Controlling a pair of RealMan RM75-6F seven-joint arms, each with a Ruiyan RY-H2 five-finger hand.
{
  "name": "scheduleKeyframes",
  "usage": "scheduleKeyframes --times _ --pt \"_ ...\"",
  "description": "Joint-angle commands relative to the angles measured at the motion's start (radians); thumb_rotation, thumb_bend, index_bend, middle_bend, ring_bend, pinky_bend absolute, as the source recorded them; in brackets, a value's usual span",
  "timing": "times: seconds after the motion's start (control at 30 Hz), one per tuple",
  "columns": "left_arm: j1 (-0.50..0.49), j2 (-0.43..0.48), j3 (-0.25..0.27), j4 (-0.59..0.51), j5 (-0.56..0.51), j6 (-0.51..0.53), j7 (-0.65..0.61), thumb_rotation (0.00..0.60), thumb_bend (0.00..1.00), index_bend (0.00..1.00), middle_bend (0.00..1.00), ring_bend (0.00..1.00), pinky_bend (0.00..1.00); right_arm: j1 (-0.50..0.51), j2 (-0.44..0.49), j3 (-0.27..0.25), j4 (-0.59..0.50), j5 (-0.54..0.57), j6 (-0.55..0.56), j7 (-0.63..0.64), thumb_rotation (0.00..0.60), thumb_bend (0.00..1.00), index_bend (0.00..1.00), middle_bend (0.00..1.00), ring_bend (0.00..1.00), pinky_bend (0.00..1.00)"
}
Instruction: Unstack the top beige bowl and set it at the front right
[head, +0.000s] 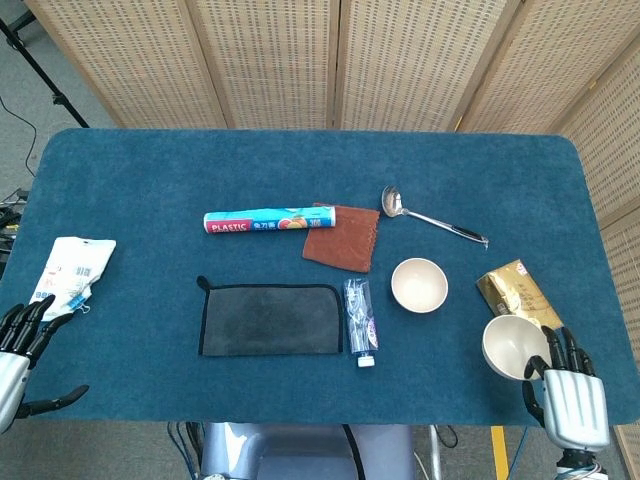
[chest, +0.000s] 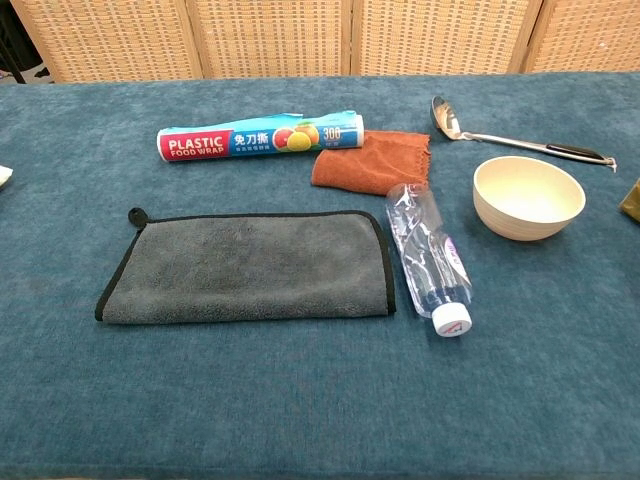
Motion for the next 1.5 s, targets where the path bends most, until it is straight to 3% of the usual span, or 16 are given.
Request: scheduleKeyframes --times 0.03,0.57,1.5 --pt "0.000 0.000 0.000 0.000 0.000 0.000 0.000 0.433 0.00 0.17 0.00 0.00 0.00 -0.012 -0.014 -0.008 0.012 0.000 -0.008 0.008 0.600 0.42 0.60 0.13 0.03 0.20" --pt "0.003 0.002 0.000 -0.002 0.007 0.010 -0.002 0.433 0.00 0.17 0.00 0.00 0.00 -0.047 -0.075 -0.016 0.079 -0.018 -0.049 0.049 0.600 0.42 0.61 0.13 0.03 0.20" --pt "0.004 0.000 0.003 -0.002 0.012 0.007 0.008 0.433 0.00 0.17 0.00 0.00 0.00 -0.063 -0.171 0.030 0.217 -0.003 -0.084 0.151 0.600 0.42 0.61 0.13 0.03 0.20"
